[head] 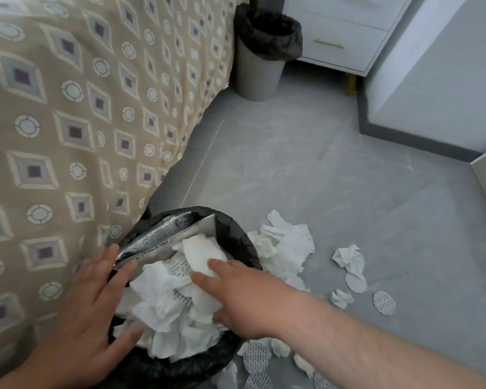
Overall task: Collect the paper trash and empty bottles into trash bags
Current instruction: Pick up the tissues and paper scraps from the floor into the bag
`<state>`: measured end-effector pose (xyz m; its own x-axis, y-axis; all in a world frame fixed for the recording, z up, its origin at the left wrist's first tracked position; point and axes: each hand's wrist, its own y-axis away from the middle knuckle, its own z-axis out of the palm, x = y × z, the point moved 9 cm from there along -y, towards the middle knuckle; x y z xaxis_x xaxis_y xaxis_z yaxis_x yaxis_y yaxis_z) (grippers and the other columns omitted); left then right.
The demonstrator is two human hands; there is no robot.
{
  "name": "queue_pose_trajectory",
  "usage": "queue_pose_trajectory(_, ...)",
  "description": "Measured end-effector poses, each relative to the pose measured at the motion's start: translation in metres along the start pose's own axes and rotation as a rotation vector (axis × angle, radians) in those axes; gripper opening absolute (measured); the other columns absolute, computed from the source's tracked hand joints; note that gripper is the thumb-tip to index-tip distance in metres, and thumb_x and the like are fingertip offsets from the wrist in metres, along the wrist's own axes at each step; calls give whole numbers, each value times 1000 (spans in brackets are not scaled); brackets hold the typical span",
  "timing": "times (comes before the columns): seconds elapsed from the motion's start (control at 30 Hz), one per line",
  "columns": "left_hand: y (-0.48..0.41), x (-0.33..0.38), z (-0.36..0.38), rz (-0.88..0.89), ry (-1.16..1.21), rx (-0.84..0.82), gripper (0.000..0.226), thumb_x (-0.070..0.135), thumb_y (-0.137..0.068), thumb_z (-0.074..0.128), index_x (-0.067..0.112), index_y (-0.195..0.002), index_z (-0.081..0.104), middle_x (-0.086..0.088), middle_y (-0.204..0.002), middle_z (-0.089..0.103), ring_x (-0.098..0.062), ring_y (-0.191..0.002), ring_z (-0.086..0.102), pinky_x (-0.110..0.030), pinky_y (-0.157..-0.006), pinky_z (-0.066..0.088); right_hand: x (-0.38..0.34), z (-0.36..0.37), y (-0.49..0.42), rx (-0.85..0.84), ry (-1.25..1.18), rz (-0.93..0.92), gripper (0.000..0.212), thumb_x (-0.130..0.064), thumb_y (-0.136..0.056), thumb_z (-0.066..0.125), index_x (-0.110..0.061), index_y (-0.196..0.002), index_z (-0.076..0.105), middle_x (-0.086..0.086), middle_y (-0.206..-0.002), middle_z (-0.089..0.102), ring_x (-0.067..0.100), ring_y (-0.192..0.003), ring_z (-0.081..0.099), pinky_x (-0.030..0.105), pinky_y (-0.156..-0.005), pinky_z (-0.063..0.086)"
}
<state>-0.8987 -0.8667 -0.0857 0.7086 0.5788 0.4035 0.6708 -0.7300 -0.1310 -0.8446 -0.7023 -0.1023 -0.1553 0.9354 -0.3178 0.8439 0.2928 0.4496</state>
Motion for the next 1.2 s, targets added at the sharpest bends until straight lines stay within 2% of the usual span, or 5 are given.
queue_pose_trajectory(0.37,-90,236,25,560,36,-244,51,52,-88,44,21,-129,46,-2,-142,44,-16,-131,42,-25,-107,32,180,-35,133,299,-282,502,50,-33,-94,54,-22,-141,42,1,-144,48,18,-129,47,25,-102,35)
queue_pose_trajectory(0.53,-149,249,189,15,87,-771,61,36,-87,50,18,-141,29,-7,-146,30,-25,-135,30,-36,-110,29,256,65,184,119,-473,764,46,-28,-94,53,-18,-138,45,9,-138,53,24,-120,53,23,-89,37)
queue_pose_trajectory(0.67,-175,205,268,-311,39,-668,61,26,-82,52,18,-138,29,-15,-145,26,-35,-134,27,-44,-105,34,276,131,204,-27,-522,820,48,-28,-95,52,-19,-140,42,7,-142,50,21,-125,51,26,-99,38)
queue_pose_trajectory(0.93,-176,146,321,-421,-262,-767,69,15,-92,35,34,-149,1,-9,-157,-22,-36,-144,-15,-62,-110,16,283,206,208,-124,-520,751,54,-27,-93,50,-23,-145,34,8,-143,43,25,-130,44,32,-106,36)
queue_pose_trajectory(1.2,-159,154,327,-273,-281,-731,38,12,-88,45,20,-125,43,-15,-132,28,-37,-118,38,-43,-97,42,246,214,176,-57,-422,621,89,-48,-82,64,-30,-151,9,10,-159,9,35,-142,23,45,-113,31)
